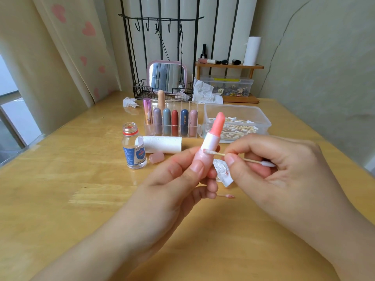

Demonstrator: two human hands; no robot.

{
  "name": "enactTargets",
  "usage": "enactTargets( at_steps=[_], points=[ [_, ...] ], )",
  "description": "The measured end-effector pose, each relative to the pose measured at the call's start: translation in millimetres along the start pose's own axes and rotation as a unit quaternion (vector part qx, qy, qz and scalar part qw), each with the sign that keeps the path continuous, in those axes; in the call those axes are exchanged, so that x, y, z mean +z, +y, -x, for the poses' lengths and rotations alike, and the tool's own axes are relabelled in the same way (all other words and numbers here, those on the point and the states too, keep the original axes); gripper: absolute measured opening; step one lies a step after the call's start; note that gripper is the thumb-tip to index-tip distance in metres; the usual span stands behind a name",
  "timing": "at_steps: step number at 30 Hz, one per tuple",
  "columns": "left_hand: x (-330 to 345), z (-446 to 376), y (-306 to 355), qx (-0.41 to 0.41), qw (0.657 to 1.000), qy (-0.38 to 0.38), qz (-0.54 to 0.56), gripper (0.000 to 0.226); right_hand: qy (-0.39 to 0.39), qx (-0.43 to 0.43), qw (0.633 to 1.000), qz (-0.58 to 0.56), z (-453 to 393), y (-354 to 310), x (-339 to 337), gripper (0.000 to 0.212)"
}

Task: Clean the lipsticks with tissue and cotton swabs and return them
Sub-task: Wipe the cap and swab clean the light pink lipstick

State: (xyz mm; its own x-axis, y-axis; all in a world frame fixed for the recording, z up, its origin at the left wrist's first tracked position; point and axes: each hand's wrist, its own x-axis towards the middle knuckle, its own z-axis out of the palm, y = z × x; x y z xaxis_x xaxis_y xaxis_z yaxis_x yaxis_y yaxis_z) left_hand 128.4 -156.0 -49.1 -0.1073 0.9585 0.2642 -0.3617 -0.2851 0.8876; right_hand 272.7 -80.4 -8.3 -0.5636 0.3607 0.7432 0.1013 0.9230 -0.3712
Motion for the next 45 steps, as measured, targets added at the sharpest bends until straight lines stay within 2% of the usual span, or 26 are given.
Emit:
enactTargets(
  at_steps=[3, 7, 13, 19, 24, 28, 33, 37, 41, 45],
  points=[
    [0.4, 0.0, 3.7, 0.020, 0.999, 0.012, -0.031, 0.030, 0.015, 0.018, 0.999, 0.031, 0.9, 5.3, -3.0, 0.012],
    [0.2, 0.2, 5.0, 0.038, 0.997, 0.023, -0.070, 0.031, 0.022, 0.028, 0.999, 0.018, 1.3, 5.6, -3.5, 0.013],
    [1.7, 0.0, 2.5, 0.042, 0.998, 0.031, -0.045, 0.020, 0.014, 0.005, 1.000, 0.024, 0.5, 1.8, 0.0, 0.012],
    [0.0, 1.2, 0.8, 0.010, 0.999, 0.032, 0.004, 0.027, 0.027, 0.019, 0.999, 0.024, 1.3, 5.0, -1.7, 0.011],
    [3.2, 1.5, 3.5, 0.015, 0.999, 0.039, -0.032, 0.021, 0.019, 0.007, 0.999, 0.031, 0.4, 1.7, -0.1, 0.011],
    [1.4, 2.8, 4.3, 0.029, 0.993, 0.024, -0.116, 0.021, 0.011, -0.006, 0.999, 0.034, 0.5, 0.5, 1.3, 0.012],
    [2.4, 1.8, 7.7, 0.025, 0.998, 0.029, -0.059, 0.021, 0.014, 0.011, 0.999, 0.031, 2.0, 8.0, -2.6, 0.010],
    [3.1, 1.8, 9.7, 0.038, 0.998, 0.011, -0.054, 0.012, 0.014, 0.024, 1.000, 0.001, 1.9, 10.7, -4.0, 0.010],
    [4.0, 2.2, 10.0, 0.026, 0.999, 0.031, -0.027, 0.023, -0.002, 0.023, 0.999, -0.046, 0.7, 5.0, -1.4, 0.011],
    [6.1, 2.8, 8.5, 0.020, 0.999, 0.027, -0.024, 0.014, -0.008, 0.024, 0.999, -0.043, 0.0, 6.4, -2.6, 0.013]
  ],
)
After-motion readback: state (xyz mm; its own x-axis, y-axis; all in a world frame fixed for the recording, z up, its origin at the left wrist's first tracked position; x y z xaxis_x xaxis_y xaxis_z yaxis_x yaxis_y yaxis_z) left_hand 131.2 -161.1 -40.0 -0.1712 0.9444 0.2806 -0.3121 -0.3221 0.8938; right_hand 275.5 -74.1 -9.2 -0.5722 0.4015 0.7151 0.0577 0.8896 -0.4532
